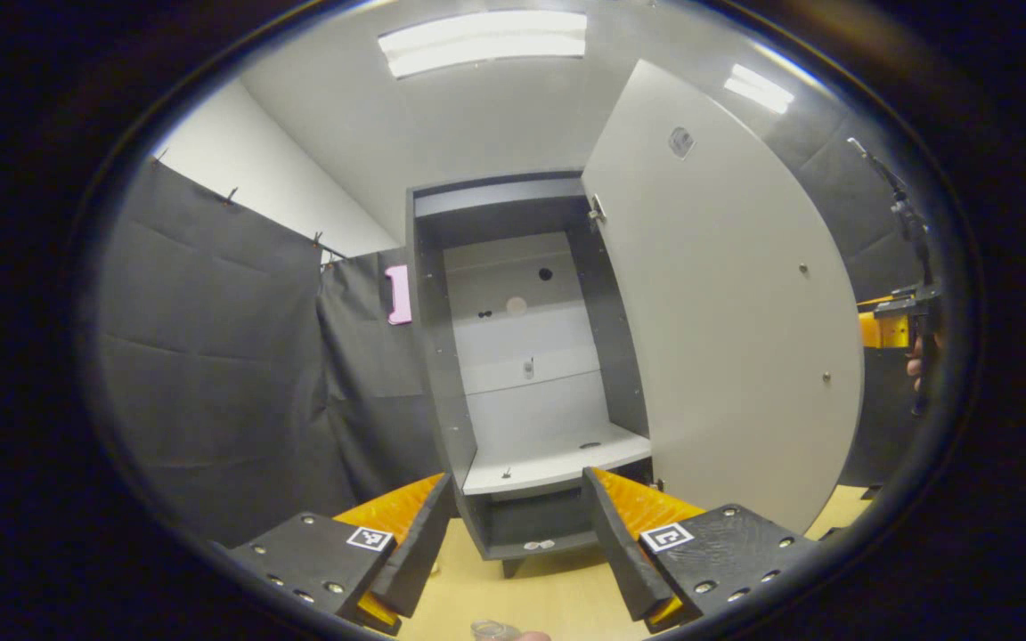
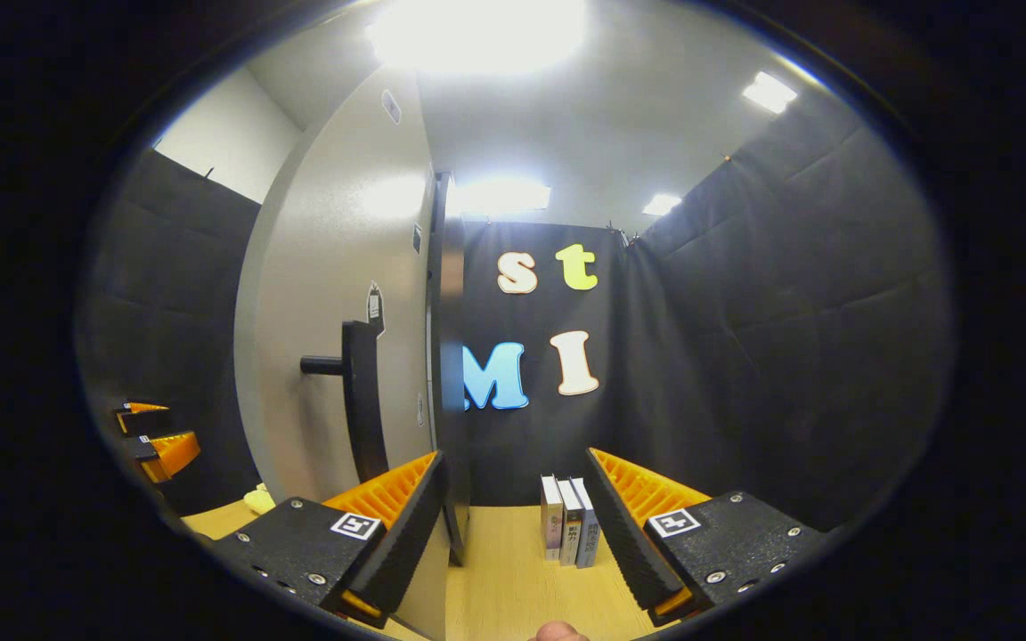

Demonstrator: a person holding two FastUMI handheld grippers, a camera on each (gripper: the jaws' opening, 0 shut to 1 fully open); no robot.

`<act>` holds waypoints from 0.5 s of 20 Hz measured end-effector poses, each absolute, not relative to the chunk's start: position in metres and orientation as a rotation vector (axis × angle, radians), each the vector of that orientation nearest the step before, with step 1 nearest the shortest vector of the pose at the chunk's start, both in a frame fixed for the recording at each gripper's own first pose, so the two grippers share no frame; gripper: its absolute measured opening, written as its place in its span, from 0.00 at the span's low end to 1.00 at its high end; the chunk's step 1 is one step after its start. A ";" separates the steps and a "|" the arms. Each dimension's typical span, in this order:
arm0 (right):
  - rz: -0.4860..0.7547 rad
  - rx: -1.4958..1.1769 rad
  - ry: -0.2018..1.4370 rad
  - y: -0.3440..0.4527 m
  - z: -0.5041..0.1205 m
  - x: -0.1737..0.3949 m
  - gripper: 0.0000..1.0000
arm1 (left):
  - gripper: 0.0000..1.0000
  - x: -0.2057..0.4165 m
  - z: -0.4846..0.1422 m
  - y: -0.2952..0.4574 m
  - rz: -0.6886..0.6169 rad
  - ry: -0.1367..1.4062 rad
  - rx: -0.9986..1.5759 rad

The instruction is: Open the cabinet door with the right hand, grasp the bottle in the cabinet with the left hand and place it on the coaster, then close the cabinet door with the right hand.

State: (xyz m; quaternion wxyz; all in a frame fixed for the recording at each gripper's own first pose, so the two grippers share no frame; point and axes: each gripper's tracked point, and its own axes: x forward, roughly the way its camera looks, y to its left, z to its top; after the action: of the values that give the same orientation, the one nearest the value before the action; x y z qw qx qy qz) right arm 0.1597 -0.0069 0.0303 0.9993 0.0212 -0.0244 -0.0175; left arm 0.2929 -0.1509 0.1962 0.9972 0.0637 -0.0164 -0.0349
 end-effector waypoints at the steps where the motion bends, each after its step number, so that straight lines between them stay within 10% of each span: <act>1: -0.043 0.044 -0.049 -0.004 0.032 0.158 0.92 | 0.89 0.293 0.196 -0.151 -0.073 -0.019 0.120; 10: -0.053 0.075 -0.030 0.058 0.030 0.146 0.90 | 0.85 0.302 0.188 -0.130 -0.113 0.006 0.093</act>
State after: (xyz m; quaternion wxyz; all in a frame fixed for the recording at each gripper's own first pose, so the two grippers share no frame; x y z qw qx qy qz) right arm 0.1461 0.0576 0.0303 0.9988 0.0375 -0.0148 -0.0267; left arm 0.3016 -0.1296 0.1882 0.9973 0.0463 0.0029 -0.0565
